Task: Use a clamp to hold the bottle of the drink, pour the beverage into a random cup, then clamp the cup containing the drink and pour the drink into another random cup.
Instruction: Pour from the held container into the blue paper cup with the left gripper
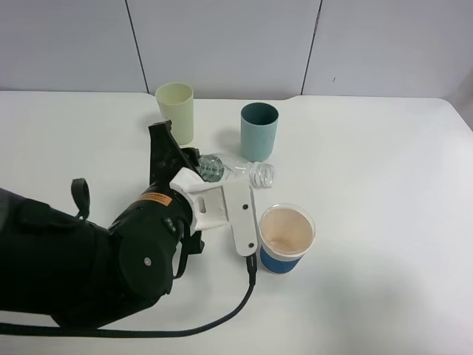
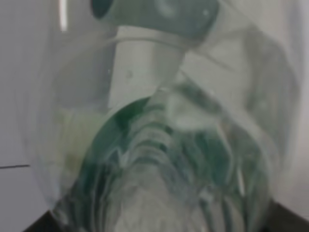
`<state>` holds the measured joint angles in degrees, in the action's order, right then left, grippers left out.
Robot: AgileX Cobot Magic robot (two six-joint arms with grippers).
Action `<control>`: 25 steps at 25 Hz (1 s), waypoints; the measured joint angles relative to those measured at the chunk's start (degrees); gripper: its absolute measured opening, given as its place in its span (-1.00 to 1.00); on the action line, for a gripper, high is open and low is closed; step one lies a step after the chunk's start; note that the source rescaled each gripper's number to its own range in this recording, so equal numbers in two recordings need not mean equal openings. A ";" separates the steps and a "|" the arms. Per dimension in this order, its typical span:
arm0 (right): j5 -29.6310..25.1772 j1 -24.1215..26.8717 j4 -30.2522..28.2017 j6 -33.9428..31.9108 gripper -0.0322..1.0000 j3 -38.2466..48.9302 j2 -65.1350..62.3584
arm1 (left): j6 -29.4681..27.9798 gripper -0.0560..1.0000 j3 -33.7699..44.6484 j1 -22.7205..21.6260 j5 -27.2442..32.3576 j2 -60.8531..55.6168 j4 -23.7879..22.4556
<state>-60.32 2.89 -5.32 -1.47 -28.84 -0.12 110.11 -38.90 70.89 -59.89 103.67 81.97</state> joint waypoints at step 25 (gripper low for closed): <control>0.00 0.00 0.00 -0.02 0.13 0.00 0.00 | 5.52 -0.87 0.01 0.00 -0.09 3.99 -7.94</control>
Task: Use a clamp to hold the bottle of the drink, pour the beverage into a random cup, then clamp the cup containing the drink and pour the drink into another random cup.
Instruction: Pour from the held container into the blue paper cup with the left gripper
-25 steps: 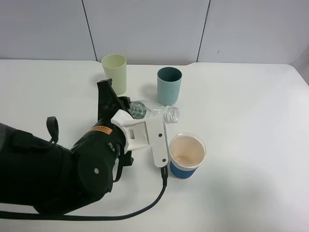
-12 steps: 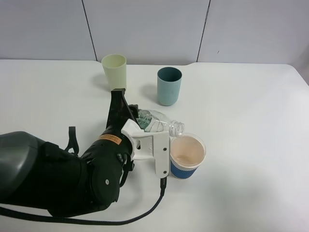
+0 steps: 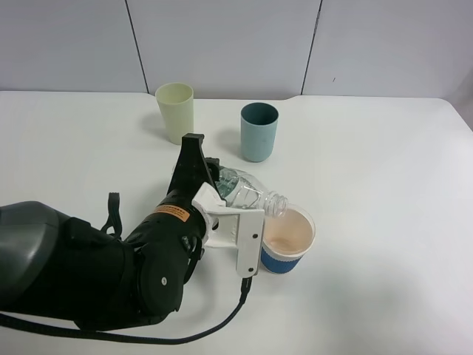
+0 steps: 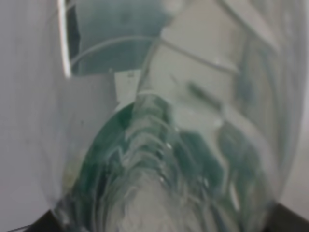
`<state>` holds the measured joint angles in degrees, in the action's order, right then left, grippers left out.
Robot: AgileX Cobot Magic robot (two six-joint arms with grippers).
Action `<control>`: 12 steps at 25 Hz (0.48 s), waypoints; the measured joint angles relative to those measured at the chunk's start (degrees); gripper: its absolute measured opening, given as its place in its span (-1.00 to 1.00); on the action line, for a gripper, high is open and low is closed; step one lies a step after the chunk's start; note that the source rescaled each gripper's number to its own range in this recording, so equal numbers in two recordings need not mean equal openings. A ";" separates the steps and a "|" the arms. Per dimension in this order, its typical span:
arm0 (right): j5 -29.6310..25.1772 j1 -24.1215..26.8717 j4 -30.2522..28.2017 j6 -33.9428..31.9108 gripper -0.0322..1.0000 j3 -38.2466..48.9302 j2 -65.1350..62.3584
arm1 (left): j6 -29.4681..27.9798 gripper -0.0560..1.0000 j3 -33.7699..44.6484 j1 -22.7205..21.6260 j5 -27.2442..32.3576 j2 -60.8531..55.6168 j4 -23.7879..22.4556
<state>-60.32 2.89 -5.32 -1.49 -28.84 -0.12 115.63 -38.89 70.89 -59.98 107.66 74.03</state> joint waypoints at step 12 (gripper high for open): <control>0.00 0.00 0.00 0.00 0.10 0.00 0.00 | 4.20 -0.87 -3.22 0.15 -0.11 0.00 4.59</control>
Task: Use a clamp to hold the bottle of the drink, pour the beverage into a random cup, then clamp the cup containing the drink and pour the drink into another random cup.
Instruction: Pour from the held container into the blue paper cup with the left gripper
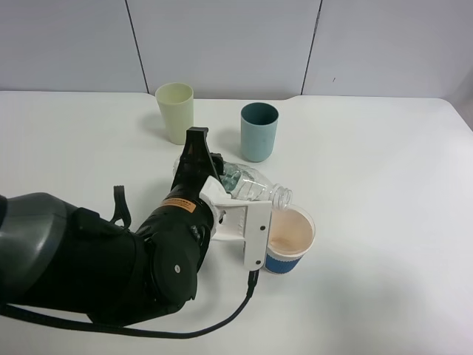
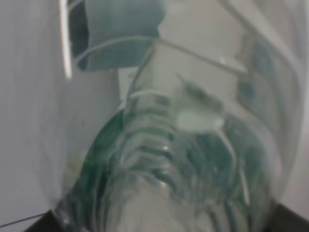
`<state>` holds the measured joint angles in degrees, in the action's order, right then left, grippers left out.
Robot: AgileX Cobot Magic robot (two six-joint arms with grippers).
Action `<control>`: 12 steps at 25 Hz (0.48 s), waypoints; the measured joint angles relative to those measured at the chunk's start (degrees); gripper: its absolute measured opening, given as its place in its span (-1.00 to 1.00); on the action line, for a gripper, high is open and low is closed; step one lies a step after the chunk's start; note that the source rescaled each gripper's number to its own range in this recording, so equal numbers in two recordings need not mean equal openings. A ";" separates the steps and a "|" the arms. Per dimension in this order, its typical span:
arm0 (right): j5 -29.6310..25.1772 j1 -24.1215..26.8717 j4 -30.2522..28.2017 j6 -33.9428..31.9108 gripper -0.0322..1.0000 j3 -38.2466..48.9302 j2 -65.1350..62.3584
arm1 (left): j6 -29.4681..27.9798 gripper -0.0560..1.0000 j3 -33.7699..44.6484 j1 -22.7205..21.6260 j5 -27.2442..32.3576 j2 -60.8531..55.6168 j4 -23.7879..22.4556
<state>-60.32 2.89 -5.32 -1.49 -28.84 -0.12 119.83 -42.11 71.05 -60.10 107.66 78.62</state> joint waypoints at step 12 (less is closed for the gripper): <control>0.00 0.00 0.00 0.00 0.09 0.00 0.00 | 4.45 -0.87 0.00 0.00 0.00 0.00 0.08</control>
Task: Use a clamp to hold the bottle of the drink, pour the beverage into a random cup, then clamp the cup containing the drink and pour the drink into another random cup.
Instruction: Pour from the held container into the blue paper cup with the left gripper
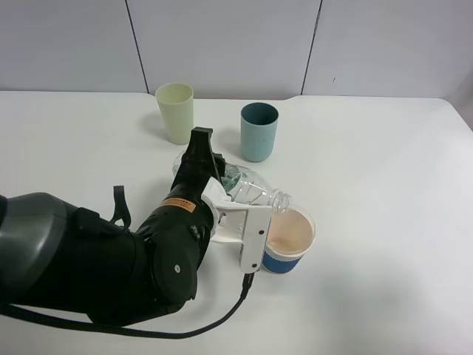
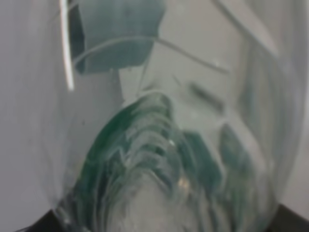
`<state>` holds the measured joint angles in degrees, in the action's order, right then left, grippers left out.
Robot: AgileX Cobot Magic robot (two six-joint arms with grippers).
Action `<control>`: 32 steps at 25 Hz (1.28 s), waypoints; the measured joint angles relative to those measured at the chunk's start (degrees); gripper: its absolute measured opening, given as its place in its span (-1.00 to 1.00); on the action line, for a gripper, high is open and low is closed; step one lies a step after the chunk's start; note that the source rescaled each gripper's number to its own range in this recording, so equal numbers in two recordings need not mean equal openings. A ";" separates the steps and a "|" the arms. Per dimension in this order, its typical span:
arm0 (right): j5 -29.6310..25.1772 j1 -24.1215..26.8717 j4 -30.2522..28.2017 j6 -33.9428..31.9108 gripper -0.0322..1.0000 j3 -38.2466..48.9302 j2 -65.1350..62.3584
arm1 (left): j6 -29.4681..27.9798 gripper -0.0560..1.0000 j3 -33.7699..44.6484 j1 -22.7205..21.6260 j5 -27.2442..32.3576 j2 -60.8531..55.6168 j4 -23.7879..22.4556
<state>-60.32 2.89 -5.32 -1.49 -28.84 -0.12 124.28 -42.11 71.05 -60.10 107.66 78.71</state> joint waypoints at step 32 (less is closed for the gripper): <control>0.00 0.00 0.00 0.00 0.07 0.00 0.00 | 7.86 -0.87 -3.19 0.00 -0.39 0.00 -2.26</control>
<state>-60.32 2.89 -5.32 -1.49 -28.84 -0.12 132.14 -45.30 71.05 -60.48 107.66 76.45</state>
